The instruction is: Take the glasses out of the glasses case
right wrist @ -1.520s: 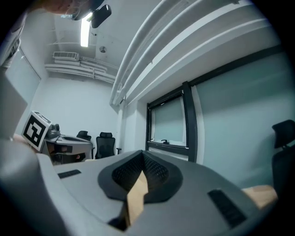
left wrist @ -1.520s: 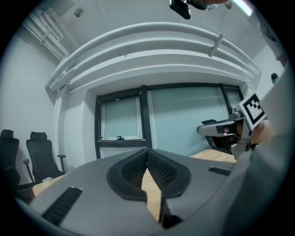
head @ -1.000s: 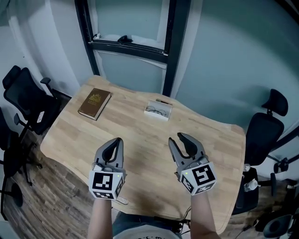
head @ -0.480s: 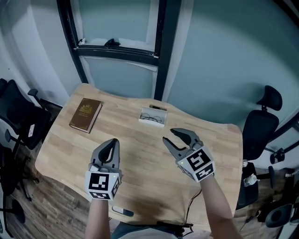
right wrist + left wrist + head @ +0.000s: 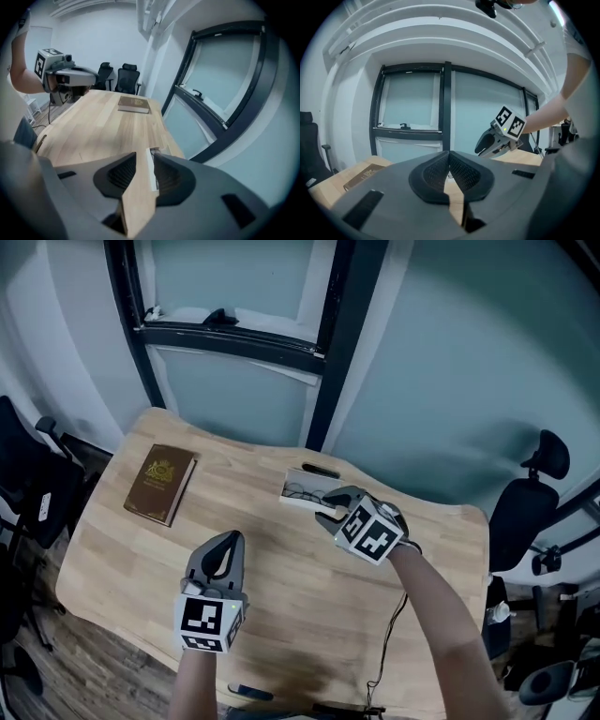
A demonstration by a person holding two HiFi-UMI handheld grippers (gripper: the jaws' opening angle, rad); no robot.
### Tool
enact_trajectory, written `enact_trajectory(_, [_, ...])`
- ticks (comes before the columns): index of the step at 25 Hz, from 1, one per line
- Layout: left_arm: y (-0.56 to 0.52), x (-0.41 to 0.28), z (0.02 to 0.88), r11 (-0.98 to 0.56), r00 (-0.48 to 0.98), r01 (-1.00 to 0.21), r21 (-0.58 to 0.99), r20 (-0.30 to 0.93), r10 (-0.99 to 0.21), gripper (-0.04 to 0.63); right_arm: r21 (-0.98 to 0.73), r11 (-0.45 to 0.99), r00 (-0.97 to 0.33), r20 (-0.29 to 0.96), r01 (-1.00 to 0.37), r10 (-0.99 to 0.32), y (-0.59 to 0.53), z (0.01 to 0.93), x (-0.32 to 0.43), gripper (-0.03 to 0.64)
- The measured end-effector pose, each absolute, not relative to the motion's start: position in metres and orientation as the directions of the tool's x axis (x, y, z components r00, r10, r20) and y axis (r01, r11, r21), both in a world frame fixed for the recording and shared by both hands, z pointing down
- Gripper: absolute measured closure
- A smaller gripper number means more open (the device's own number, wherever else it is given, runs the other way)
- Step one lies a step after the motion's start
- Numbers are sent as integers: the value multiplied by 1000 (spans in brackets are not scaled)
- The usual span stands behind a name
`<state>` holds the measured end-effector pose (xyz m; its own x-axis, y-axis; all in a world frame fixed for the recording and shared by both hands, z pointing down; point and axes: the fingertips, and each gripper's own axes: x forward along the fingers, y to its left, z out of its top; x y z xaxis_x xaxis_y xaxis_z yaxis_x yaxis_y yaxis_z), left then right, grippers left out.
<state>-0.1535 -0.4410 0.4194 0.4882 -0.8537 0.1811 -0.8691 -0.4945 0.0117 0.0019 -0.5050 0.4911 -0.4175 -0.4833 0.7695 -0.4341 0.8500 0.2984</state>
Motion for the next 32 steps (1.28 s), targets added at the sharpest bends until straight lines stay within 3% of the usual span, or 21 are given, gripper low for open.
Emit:
enact_trajectory(18, [-498, -187, 503, -418, 444, -896, 148, 270, -855, 580, 202, 941, -199, 945, -272, -260, -609, 640, 2, 509])
enact_trajectory(28, [-501, -199, 536, -378, 414, -910, 168, 325, -850, 580, 28, 960, -226, 969, -279, -94, -610, 656, -1, 578])
enact_trajectory(32, [-500, -201, 537, -378, 411, -911, 162, 331, -849, 580, 24, 960, -241, 966, -279, -94, -610, 653, 0, 600])
